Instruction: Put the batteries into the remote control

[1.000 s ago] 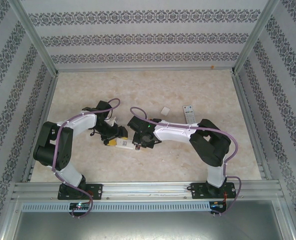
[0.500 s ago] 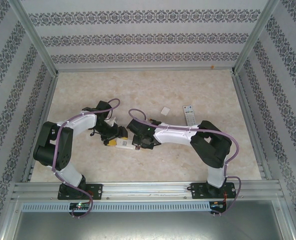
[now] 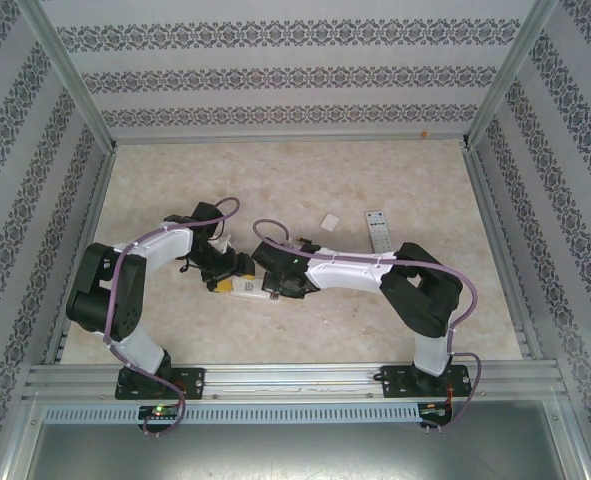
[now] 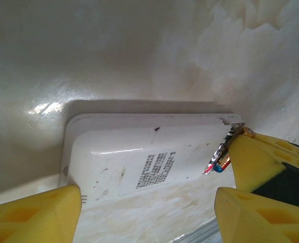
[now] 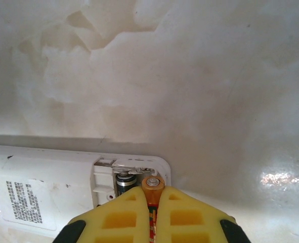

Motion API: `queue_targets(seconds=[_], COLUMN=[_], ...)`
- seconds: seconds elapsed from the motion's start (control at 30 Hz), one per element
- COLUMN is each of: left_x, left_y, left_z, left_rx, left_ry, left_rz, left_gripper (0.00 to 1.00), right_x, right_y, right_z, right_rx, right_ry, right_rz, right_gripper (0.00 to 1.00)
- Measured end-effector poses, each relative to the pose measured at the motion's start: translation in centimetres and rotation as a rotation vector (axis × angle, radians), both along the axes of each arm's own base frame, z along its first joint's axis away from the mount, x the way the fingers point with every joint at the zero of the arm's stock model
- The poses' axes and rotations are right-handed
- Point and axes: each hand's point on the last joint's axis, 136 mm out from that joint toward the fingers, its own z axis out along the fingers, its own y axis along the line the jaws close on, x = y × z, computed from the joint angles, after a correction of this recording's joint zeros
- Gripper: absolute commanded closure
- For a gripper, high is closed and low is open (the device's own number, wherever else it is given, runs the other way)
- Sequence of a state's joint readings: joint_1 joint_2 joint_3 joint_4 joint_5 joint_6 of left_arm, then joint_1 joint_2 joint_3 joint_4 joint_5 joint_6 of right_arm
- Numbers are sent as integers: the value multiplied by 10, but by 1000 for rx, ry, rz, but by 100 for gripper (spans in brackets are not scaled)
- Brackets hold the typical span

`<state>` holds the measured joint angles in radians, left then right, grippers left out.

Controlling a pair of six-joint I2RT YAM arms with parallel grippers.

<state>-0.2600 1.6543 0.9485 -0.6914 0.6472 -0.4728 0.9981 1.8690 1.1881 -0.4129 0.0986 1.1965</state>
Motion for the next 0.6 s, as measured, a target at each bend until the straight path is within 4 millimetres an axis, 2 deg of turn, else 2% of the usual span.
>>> queue_targets(seconds=[0.23, 0.6], left_x=[0, 0], left_y=[0, 0], left_z=[0, 0], left_rx=[-1, -1], left_ry=[0, 0], left_rz=[0, 0], left_gripper=[28, 28], right_x=[4, 6], right_y=[9, 2], right_z=[13, 8], right_rx=[36, 7], right_ry=[-57, -71], right_rz=[6, -6], right_gripper=[95, 95])
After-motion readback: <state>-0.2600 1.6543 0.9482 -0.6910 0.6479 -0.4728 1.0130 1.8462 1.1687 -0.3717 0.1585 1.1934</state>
